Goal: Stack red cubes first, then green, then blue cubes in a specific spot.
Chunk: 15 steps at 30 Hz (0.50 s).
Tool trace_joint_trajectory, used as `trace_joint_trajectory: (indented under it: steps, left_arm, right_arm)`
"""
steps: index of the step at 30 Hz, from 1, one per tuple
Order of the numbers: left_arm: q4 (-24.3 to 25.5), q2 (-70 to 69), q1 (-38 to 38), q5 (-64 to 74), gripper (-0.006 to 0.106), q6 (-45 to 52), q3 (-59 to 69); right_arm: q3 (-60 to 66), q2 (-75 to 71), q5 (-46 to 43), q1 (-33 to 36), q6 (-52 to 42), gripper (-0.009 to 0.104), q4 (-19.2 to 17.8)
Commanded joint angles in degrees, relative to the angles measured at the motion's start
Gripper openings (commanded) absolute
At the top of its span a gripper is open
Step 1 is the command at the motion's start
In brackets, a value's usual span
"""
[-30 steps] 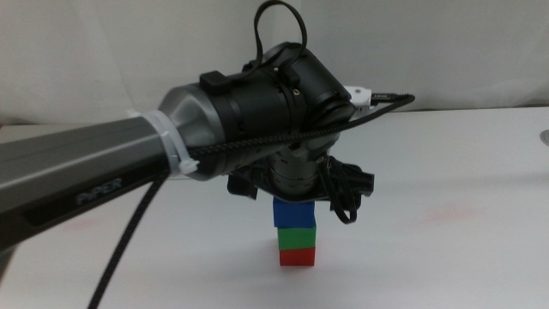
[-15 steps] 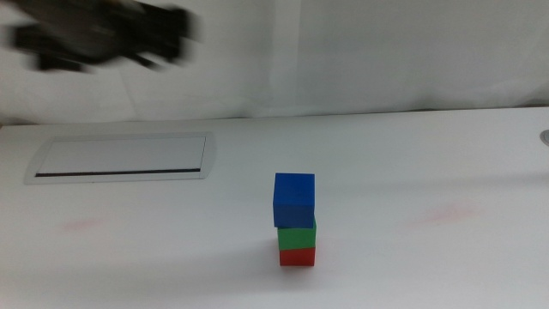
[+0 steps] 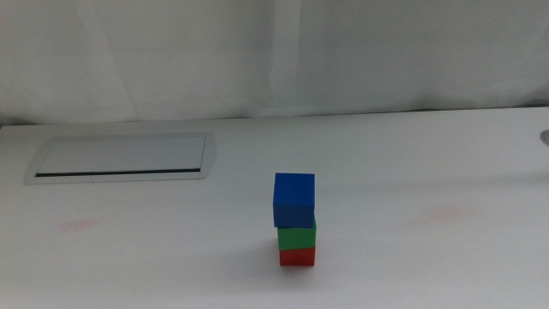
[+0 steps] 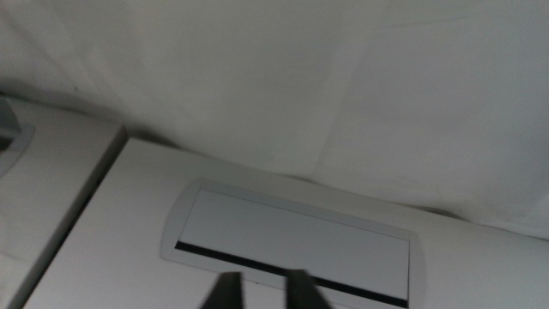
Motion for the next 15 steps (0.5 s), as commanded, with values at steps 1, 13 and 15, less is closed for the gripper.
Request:
trace_joint_trajectory:
  steps: [1, 13, 15]
  left_arm:
    - [-0.2, -6.6, 0.3, -5.6, -0.002, 0.9, 6.4]
    - [-0.5, -47.2, 0.2, -34.2, -0.002, 9.5, 47.9]
    - [-1.1, -51.2, 0.2, -37.0, -0.002, 8.7, 53.6]
  right_arm:
    - [2.4, 0.0, -1.2, 0.0, -0.3, -0.002, -0.6]
    - [2.4, 0.0, -1.2, 0.0, -0.3, -0.002, -0.6]
    - [2.4, 0.0, -1.2, 0.0, -0.3, -0.002, -0.6]
